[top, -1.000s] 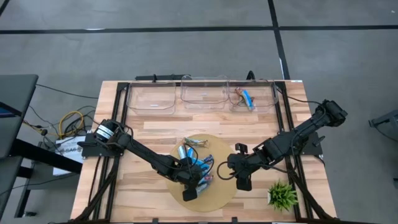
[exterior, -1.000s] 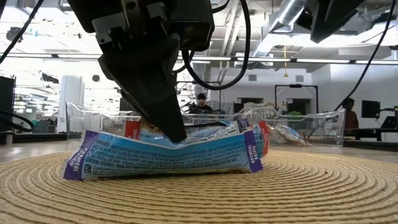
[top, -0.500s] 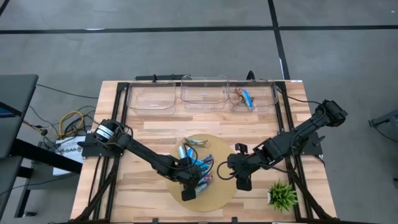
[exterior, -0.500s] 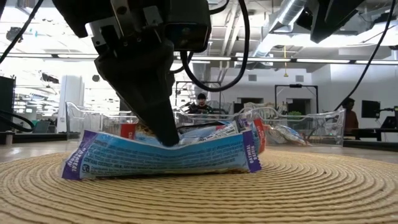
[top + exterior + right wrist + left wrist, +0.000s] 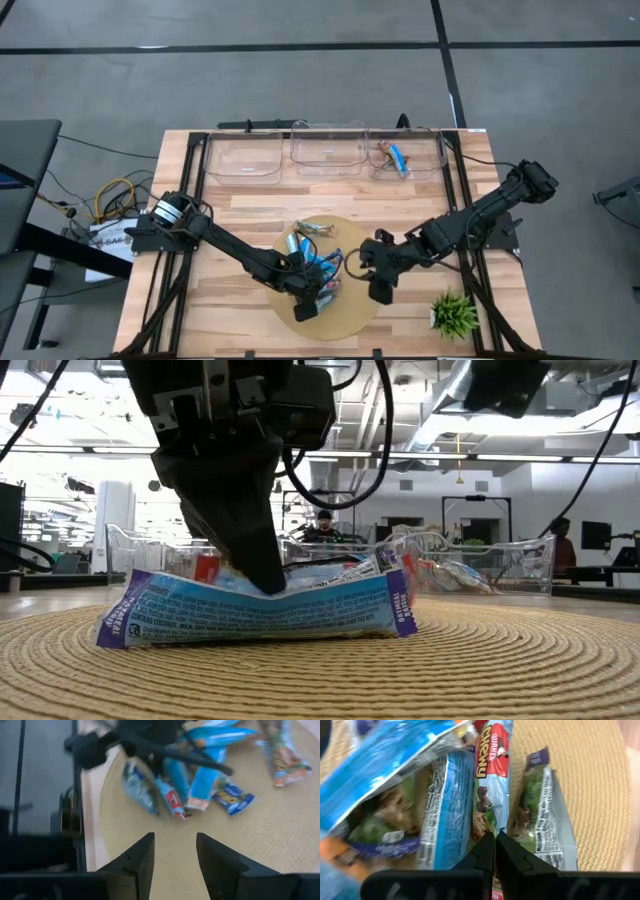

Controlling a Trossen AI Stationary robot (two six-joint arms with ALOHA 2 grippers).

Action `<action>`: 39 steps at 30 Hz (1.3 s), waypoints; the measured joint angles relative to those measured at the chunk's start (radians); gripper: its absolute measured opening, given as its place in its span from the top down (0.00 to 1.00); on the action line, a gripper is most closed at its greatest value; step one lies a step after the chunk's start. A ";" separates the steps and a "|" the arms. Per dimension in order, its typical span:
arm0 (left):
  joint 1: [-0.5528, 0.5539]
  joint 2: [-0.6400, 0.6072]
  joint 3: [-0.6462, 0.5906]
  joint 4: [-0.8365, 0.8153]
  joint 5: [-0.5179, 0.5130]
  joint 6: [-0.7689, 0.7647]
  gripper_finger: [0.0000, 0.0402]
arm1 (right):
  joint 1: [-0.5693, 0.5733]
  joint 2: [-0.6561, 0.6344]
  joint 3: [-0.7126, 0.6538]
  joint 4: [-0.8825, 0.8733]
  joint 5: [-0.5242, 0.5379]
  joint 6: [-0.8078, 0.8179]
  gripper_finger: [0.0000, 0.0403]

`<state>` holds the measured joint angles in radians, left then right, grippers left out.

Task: Pick and place Granola Bars by type
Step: Put the red granola bar into the right transparent bin

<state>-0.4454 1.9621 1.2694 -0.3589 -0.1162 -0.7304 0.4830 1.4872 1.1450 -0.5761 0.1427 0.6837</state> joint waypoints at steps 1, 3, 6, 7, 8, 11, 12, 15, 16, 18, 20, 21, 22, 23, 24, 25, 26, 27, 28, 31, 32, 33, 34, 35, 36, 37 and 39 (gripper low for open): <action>0.000 -0.007 0.000 -0.001 -0.009 -0.018 1.00 | -0.008 0.000 0.000 0.004 0.010 0.030 0.66; 0.000 -0.031 0.000 -0.010 -0.047 -0.049 1.00 | -0.024 0.000 0.000 0.004 0.035 0.086 0.66; 0.002 -0.083 0.000 -0.043 -0.123 -0.099 1.00 | -0.047 0.000 0.000 0.003 0.052 0.137 0.65; 0.002 -0.102 0.000 -0.058 -0.148 -0.114 1.00 | -0.054 0.000 0.000 0.003 0.061 0.150 0.64; 0.005 -0.122 0.000 -0.068 -0.171 -0.126 1.00 | -0.060 0.000 0.000 0.003 0.071 0.158 0.64; 0.015 -0.182 0.000 -0.090 -0.221 -0.146 1.00 | -0.075 0.000 0.000 0.003 0.094 0.178 0.62; 0.020 -0.202 0.000 -0.101 -0.238 -0.149 1.00 | -0.080 0.000 0.000 0.004 0.103 0.182 0.62; 0.033 -0.256 0.000 -0.135 -0.298 -0.167 1.00 | -0.091 -0.001 0.000 0.012 0.122 0.183 0.61; 0.039 -0.274 0.000 -0.143 -0.312 -0.168 1.00 | -0.095 -0.002 0.000 0.023 0.123 0.183 0.60; 0.052 -0.307 0.000 -0.143 -0.332 -0.168 1.00 | -0.105 -0.003 -0.003 0.053 0.125 0.183 0.60; 0.064 -0.338 0.000 -0.165 -0.342 -0.162 1.00 | -0.115 -0.003 -0.008 0.063 0.126 0.183 0.60; 0.069 -0.351 0.000 -0.172 -0.345 -0.157 1.00 | -0.120 -0.003 -0.009 0.057 0.126 0.183 0.60; 0.073 -0.363 0.000 -0.184 -0.347 -0.155 1.00 | -0.124 -0.003 -0.010 0.044 0.127 0.182 0.60; 0.077 -0.378 0.000 -0.204 -0.353 -0.154 1.00 | -0.128 -0.009 -0.011 0.023 0.128 0.182 0.61; 0.078 -0.391 0.000 -0.223 -0.359 -0.153 1.00 | -0.129 -0.018 -0.012 -0.008 0.133 0.181 0.61; 0.081 -0.402 0.000 -0.234 -0.363 -0.152 1.00 | -0.130 -0.027 -0.012 -0.029 0.142 0.181 0.62; 0.083 -0.413 0.000 -0.243 -0.364 -0.152 1.00 | -0.129 -0.039 -0.012 -0.045 0.153 0.181 0.62; 0.086 -0.421 0.000 -0.255 -0.363 -0.152 1.00 | -0.125 -0.055 -0.012 -0.070 0.167 0.181 0.63; 0.089 -0.426 0.000 -0.260 -0.363 -0.151 1.00 | -0.120 -0.075 -0.012 -0.090 0.185 0.179 0.64; 0.090 -0.434 0.000 -0.254 -0.364 -0.141 1.00 | -0.100 -0.152 -0.031 -0.134 0.255 0.179 0.66; 0.092 -0.435 0.000 -0.245 -0.363 -0.138 1.00 | -0.095 -0.187 -0.059 -0.127 0.268 0.194 0.67; 0.093 -0.436 0.000 -0.236 -0.362 -0.137 1.00 | -0.090 -0.226 -0.102 -0.114 0.279 0.221 0.68; 0.097 -0.435 0.000 -0.229 -0.360 -0.134 1.00 | -0.085 -0.267 -0.152 -0.091 0.286 0.256 0.69; 0.098 -0.435 -0.001 -0.217 -0.359 -0.126 1.00 | -0.082 -0.312 -0.208 -0.034 0.294 0.295 0.69; 0.099 -0.435 -0.001 -0.192 -0.355 -0.117 1.00 | -0.081 -0.355 -0.271 0.051 0.308 0.333 0.70; 0.105 -0.435 -0.001 -0.159 -0.350 -0.103 1.00 | -0.081 -0.400 -0.333 0.141 0.323 0.363 0.71; 0.118 -0.435 -0.001 -0.091 -0.329 -0.073 1.00 | -0.081 -0.467 -0.449 0.380 0.356 0.379 0.71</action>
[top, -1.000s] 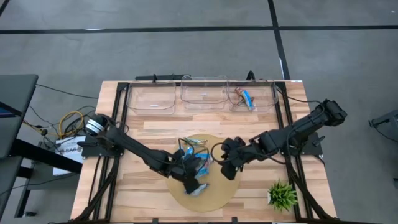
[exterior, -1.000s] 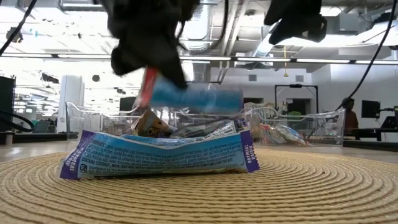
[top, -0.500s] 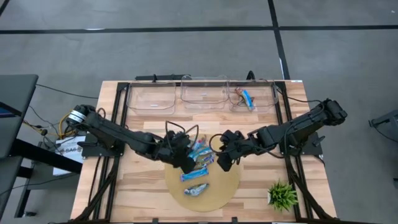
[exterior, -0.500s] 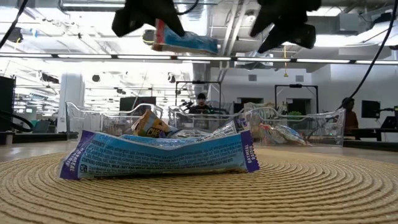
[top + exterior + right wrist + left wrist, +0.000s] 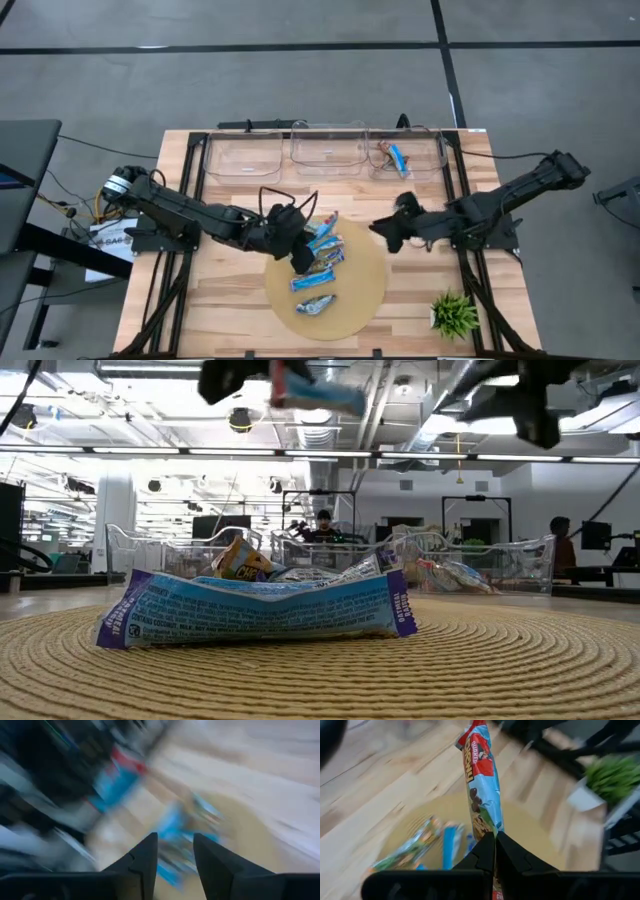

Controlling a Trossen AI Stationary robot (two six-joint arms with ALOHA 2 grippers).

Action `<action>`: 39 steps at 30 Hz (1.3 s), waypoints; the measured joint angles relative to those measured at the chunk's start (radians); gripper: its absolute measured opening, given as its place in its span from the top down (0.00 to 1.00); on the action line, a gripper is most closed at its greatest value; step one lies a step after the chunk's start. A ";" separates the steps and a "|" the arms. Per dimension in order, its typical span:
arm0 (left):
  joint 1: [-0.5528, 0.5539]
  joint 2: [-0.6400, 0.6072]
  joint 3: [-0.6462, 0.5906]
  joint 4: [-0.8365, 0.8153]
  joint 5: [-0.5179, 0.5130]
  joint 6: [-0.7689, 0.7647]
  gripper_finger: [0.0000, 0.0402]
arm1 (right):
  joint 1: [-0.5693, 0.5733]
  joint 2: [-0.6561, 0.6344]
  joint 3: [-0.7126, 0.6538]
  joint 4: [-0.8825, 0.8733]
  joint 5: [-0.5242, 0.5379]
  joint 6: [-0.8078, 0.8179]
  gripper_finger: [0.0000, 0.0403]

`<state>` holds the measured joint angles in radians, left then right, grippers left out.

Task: Pick and place Granola Bars by type
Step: Put the red granola bar into the right transparent bin

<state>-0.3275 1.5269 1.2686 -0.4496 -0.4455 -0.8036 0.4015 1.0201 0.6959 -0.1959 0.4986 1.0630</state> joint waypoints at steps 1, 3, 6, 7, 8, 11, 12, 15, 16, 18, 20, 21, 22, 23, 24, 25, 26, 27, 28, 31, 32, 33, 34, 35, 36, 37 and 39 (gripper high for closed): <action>0.009 0.000 0.000 0.035 0.013 0.014 1.00 | -0.002 -0.021 -0.050 0.118 0.013 -0.003 0.71; 0.028 0.000 0.000 0.098 0.037 0.036 1.00 | -0.009 -0.040 -0.130 0.315 0.030 -0.032 0.71; 0.059 0.000 0.000 0.158 0.081 0.054 1.00 | -0.026 -0.031 -0.185 0.502 0.031 -0.076 0.71; 0.069 0.000 0.000 0.181 0.097 0.056 1.00 | -0.032 -0.020 -0.186 0.538 0.030 -0.092 0.71; 0.078 0.000 0.000 0.205 0.112 0.056 1.00 | -0.037 -0.009 -0.186 0.564 0.027 -0.112 0.71; 0.100 0.000 0.000 0.267 0.153 0.063 1.00 | -0.046 0.021 -0.186 0.658 0.000 -0.180 0.70; 0.104 0.000 0.000 0.284 0.159 0.066 1.00 | -0.048 0.029 -0.186 0.684 -0.014 -0.198 0.70; 0.116 0.000 0.000 0.320 0.177 0.068 1.00 | -0.057 0.050 -0.186 0.743 -0.027 -0.224 0.67; 0.117 0.000 0.000 0.324 0.181 0.068 1.00 | -0.063 0.053 -0.186 0.758 -0.027 -0.227 0.66; 0.120 0.000 0.000 0.335 0.197 0.068 1.00 | -0.075 0.058 -0.186 0.801 -0.027 -0.232 0.62; 0.121 0.000 0.000 0.350 0.203 0.068 1.00 | -0.093 0.065 -0.186 0.823 -0.038 -0.232 0.59; 0.121 0.000 0.000 0.356 0.205 0.068 1.00 | -0.103 0.066 -0.186 0.824 -0.056 -0.229 0.57; 0.121 0.001 0.000 0.363 0.206 0.068 1.00 | -0.117 0.066 -0.186 0.832 -0.081 -0.222 0.55; 0.121 0.001 0.000 0.372 0.208 0.068 1.00 | -0.128 0.067 -0.185 0.836 -0.103 -0.214 0.53; 0.123 0.001 0.000 0.384 0.216 0.074 1.00 | -0.140 0.073 -0.183 0.838 -0.127 -0.208 0.51; 0.126 0.001 0.000 0.397 0.229 0.080 1.00 | -0.150 0.077 -0.180 0.834 -0.147 -0.207 0.50; 0.129 0.002 0.000 0.407 0.240 0.082 1.00 | -0.158 0.077 -0.177 0.831 -0.162 -0.210 0.48; 0.134 0.007 0.000 0.420 0.249 0.083 1.00 | -0.164 0.079 -0.169 0.832 -0.177 -0.219 0.48; 0.138 0.012 0.000 0.430 0.256 0.083 1.00 | -0.169 0.086 -0.156 0.836 -0.187 -0.230 0.47; 0.146 0.014 -0.001 0.426 0.265 0.081 1.00 | -0.175 0.096 -0.131 0.829 -0.208 -0.260 0.47; 0.146 0.014 -0.001 0.426 0.264 0.081 1.00 | -0.175 0.098 -0.121 0.829 -0.214 -0.273 0.48; 0.146 0.014 -0.001 0.427 0.262 0.081 1.00 | -0.175 0.100 -0.110 0.834 -0.216 -0.279 0.50; 0.145 0.014 -0.001 0.426 0.257 0.082 1.00 | -0.175 0.100 -0.102 0.836 -0.220 -0.284 0.52; 0.145 0.014 -0.001 0.425 0.257 0.083 1.00 | -0.175 0.100 -0.099 0.834 -0.225 -0.286 0.55; 0.145 0.014 -0.001 0.427 0.257 0.082 1.00 | -0.175 0.101 -0.096 0.832 -0.233 -0.286 0.59; 0.147 0.014 -0.001 0.429 0.258 0.082 1.00 | -0.175 0.102 -0.093 0.831 -0.236 -0.286 0.63; 0.149 0.014 -0.001 0.427 0.258 0.082 1.00 | -0.175 0.102 -0.089 0.832 -0.236 -0.291 0.72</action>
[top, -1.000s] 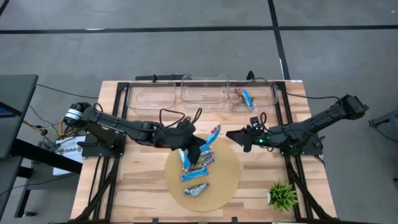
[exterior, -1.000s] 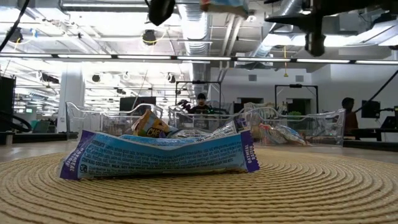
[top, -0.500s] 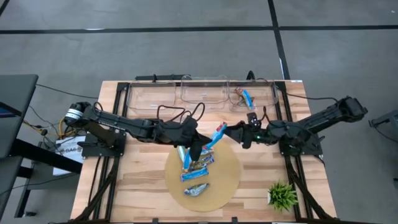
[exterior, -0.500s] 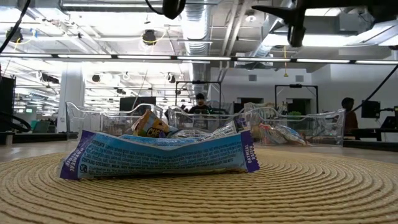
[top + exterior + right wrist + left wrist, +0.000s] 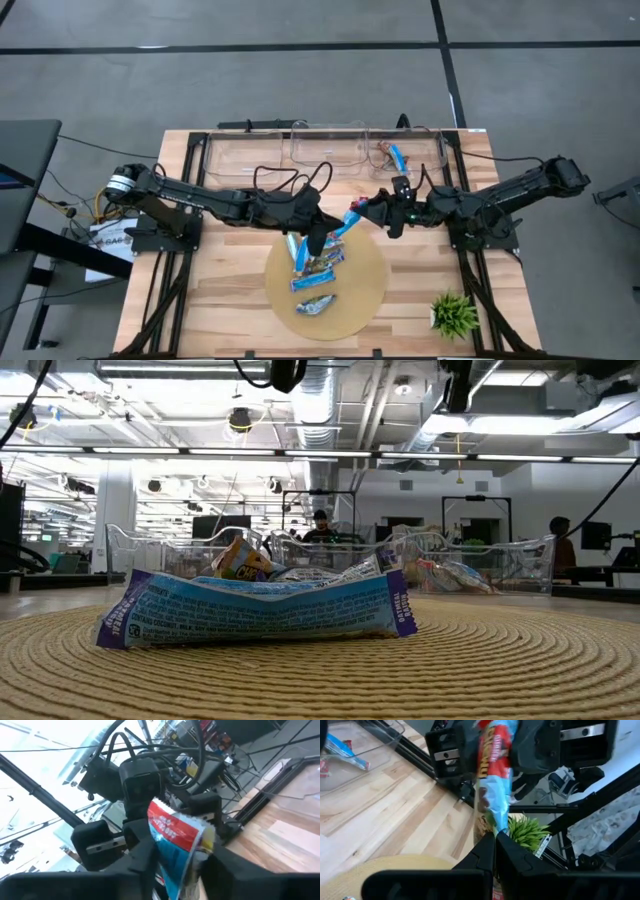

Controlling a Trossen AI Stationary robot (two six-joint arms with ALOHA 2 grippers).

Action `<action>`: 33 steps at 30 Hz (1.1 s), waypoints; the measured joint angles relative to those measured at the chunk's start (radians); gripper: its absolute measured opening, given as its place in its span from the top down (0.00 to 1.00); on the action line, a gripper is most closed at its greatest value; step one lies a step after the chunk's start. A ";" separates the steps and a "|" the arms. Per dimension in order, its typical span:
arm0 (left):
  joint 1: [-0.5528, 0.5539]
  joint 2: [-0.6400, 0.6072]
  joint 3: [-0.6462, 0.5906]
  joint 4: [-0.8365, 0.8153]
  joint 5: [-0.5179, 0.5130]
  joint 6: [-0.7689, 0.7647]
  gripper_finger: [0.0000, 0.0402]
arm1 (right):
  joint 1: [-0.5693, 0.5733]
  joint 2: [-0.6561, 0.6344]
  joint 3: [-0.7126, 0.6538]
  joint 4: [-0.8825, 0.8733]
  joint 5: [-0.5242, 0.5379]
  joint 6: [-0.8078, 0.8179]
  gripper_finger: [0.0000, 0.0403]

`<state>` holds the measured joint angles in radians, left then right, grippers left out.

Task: Pick and place Granola Bars by type
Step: Put the red granola bar into the right transparent bin

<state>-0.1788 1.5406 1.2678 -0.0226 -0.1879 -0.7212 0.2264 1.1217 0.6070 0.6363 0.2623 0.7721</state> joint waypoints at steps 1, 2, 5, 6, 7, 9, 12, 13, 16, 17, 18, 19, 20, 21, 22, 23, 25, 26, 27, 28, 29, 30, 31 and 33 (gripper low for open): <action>0.000 0.000 0.000 -0.001 0.000 0.000 1.00 | 0.000 0.000 0.000 -0.001 0.000 -0.006 0.77; 0.000 0.000 0.000 -0.002 -0.001 0.000 1.00 | 0.000 0.000 0.000 -0.003 0.000 -0.011 0.82; -0.001 0.000 0.000 0.000 -0.013 0.004 1.00 | 0.000 0.000 0.000 -0.007 0.000 -0.014 0.93; -0.001 0.000 0.000 0.003 -0.015 0.005 1.00 | 0.000 0.000 0.000 -0.007 0.000 -0.016 0.93; 0.000 0.000 0.000 0.007 -0.016 0.005 1.00 | 0.000 0.000 0.000 -0.007 0.000 -0.020 0.93; 0.000 0.000 0.000 0.009 -0.017 0.005 1.00 | 0.000 -0.001 0.000 -0.009 0.001 -0.021 0.94; 0.000 0.000 0.000 -0.013 -0.007 0.015 0.98 | 0.000 -0.001 0.000 -0.046 -0.002 -0.020 0.91; 0.001 0.000 0.000 -0.027 -0.004 0.017 0.96 | 0.000 -0.001 0.000 -0.070 -0.002 -0.020 0.90; 0.012 0.000 0.000 -0.063 0.026 0.017 0.87 | 0.000 -0.001 0.000 -0.151 -0.016 -0.021 0.93; 0.017 0.000 0.000 -0.068 0.036 0.016 0.83 | 0.000 -0.001 0.000 -0.173 -0.022 -0.020 0.94; 0.022 0.000 0.000 -0.073 0.044 0.017 0.80 | 0.000 -0.001 0.000 -0.190 -0.026 -0.021 0.94; 0.026 0.000 0.000 -0.074 0.045 0.016 0.76 | 0.000 -0.001 0.000 -0.203 -0.028 -0.021 0.94; 0.029 0.000 0.000 -0.075 0.045 0.015 0.73 | 0.000 -0.001 0.000 -0.219 -0.029 -0.022 0.95; 0.034 0.000 0.000 -0.075 0.046 0.015 0.69 | -0.001 -0.001 0.000 -0.239 -0.028 -0.022 0.95; 0.037 0.000 0.000 -0.074 0.048 0.015 0.66 | -0.006 -0.001 0.000 -0.264 -0.028 -0.022 0.95; 0.039 0.000 0.000 -0.075 0.053 0.015 0.63 | -0.013 -0.001 0.000 -0.294 -0.025 -0.022 0.95; 0.045 0.000 0.000 -0.076 0.092 0.017 0.59 | -0.031 -0.007 0.000 -0.368 -0.004 -0.021 0.95; 0.047 0.000 0.000 -0.076 0.128 0.024 0.58 | -0.043 -0.009 0.000 -0.404 0.016 -0.021 0.94; 0.048 0.000 0.000 -0.076 0.165 0.029 0.57 | -0.058 -0.011 0.000 -0.443 0.042 -0.021 0.93; 0.048 0.000 0.000 -0.077 0.206 0.033 0.57 | -0.075 -0.011 0.000 -0.477 0.070 -0.021 0.93; 0.048 0.000 0.000 -0.077 0.245 0.041 0.56 | -0.094 -0.011 0.000 -0.511 0.104 -0.015 0.93; 0.048 0.000 0.000 -0.077 0.278 0.052 0.56 | -0.116 -0.011 0.000 -0.539 0.140 -0.009 0.93; 0.047 0.000 0.000 -0.077 0.306 0.062 0.56 | -0.139 -0.011 0.001 -0.563 0.173 -0.006 0.94; 0.042 0.000 0.000 -0.077 0.346 0.073 0.57 | -0.188 -0.011 0.021 -0.632 0.234 -0.006 0.95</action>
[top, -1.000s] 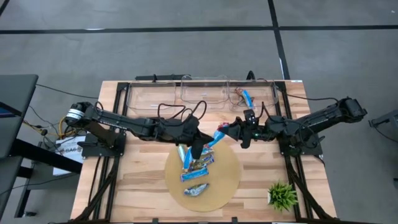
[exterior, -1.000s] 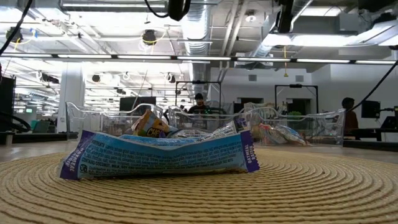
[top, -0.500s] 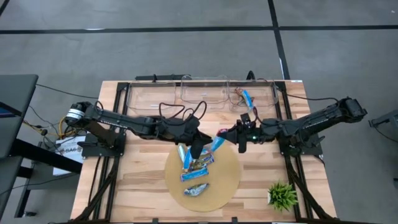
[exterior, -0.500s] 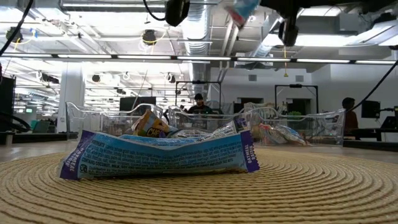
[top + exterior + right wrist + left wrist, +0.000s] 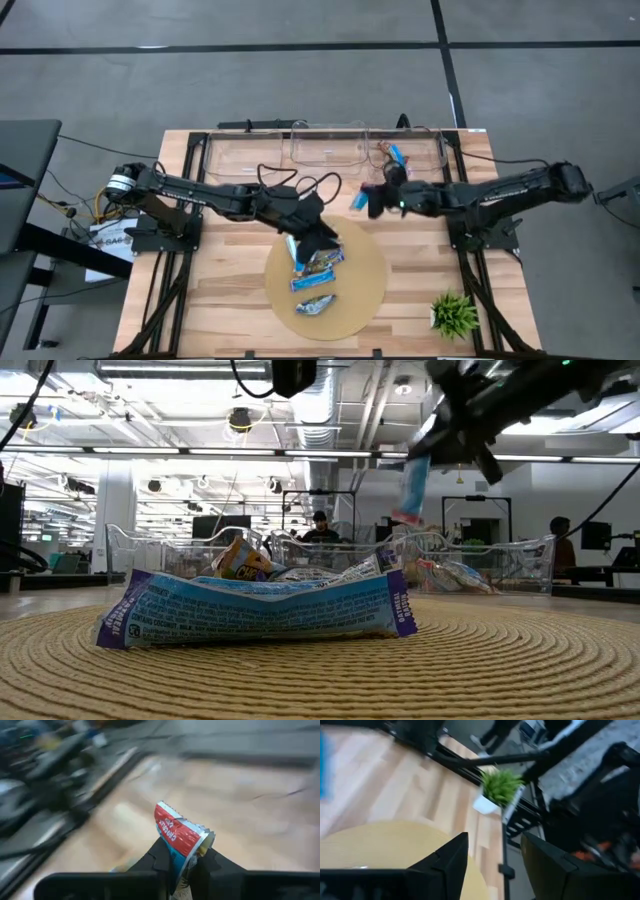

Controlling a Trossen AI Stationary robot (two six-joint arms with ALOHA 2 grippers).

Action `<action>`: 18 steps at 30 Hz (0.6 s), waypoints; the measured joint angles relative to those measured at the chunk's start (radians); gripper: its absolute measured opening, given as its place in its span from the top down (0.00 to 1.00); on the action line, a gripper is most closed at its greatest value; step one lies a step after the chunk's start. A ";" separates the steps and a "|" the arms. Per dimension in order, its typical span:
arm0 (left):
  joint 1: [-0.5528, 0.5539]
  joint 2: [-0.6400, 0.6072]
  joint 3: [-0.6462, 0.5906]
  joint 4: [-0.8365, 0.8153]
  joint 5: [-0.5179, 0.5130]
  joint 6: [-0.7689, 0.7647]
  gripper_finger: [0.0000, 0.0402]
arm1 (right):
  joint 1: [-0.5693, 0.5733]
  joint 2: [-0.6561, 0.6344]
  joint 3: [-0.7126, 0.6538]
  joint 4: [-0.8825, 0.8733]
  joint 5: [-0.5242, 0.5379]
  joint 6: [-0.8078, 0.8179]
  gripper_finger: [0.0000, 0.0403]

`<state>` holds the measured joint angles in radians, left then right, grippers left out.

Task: Pick and place Granola Bars by type
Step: Put the red granola bar into the right transparent bin

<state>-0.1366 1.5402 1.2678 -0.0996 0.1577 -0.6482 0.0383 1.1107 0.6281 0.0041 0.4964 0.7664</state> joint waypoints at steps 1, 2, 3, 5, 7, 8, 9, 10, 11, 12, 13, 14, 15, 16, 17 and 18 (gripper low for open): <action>-0.002 0.000 0.000 0.000 0.011 0.001 0.57 | -0.026 0.000 0.016 -0.033 0.028 -0.003 0.95; -0.006 0.000 0.000 0.000 0.015 0.001 0.58 | -0.051 0.000 0.034 -0.066 0.056 -0.013 0.94; -0.009 0.000 0.000 0.000 0.014 0.001 0.58 | -0.078 0.000 0.054 -0.105 0.090 -0.026 0.94; -0.015 0.000 0.000 0.000 0.009 0.001 0.58 | -0.132 0.000 0.099 -0.196 0.157 -0.042 0.92; -0.019 0.000 0.000 0.000 -0.009 0.001 0.59 | -0.190 0.000 0.145 -0.285 0.219 -0.044 0.91; -0.020 0.000 0.000 -0.001 -0.014 0.001 0.59 | -0.219 0.000 0.164 -0.326 0.242 -0.044 0.91; -0.020 0.000 0.000 -0.001 -0.018 0.001 0.59 | -0.247 0.000 0.177 -0.361 0.258 -0.044 0.91; -0.020 0.000 0.000 -0.001 -0.024 0.001 0.59 | -0.274 0.000 0.185 -0.386 0.266 -0.044 0.91; -0.020 0.000 0.000 -0.001 -0.027 0.001 0.59 | -0.302 0.000 0.191 -0.399 0.267 -0.044 0.92; -0.020 0.000 0.000 -0.001 -0.032 0.001 0.59 | -0.326 0.000 0.193 -0.401 0.266 -0.044 0.93; -0.019 0.000 0.000 -0.001 -0.034 0.001 0.59 | -0.349 0.000 0.194 -0.400 0.264 -0.044 0.93; -0.019 0.000 0.000 -0.001 -0.037 0.001 0.59 | -0.369 0.000 0.195 -0.401 0.263 -0.044 0.93; -0.019 0.000 0.000 -0.001 -0.039 0.001 0.59 | -0.385 0.000 0.195 -0.402 0.256 -0.044 0.93; -0.019 0.000 0.000 -0.001 -0.039 0.001 0.59 | -0.398 0.000 0.194 -0.402 0.238 -0.044 0.93; -0.019 0.000 0.000 -0.001 -0.039 0.001 0.59 | -0.412 0.000 0.195 -0.401 0.212 -0.043 0.92; -0.019 0.000 0.000 -0.001 -0.040 0.001 0.59 | -0.425 0.000 0.195 -0.402 0.182 -0.042 0.91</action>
<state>-0.1558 1.5402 1.2678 -0.1005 0.1180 -0.6468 -0.3867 1.1107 0.8227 -0.3975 0.6787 0.7246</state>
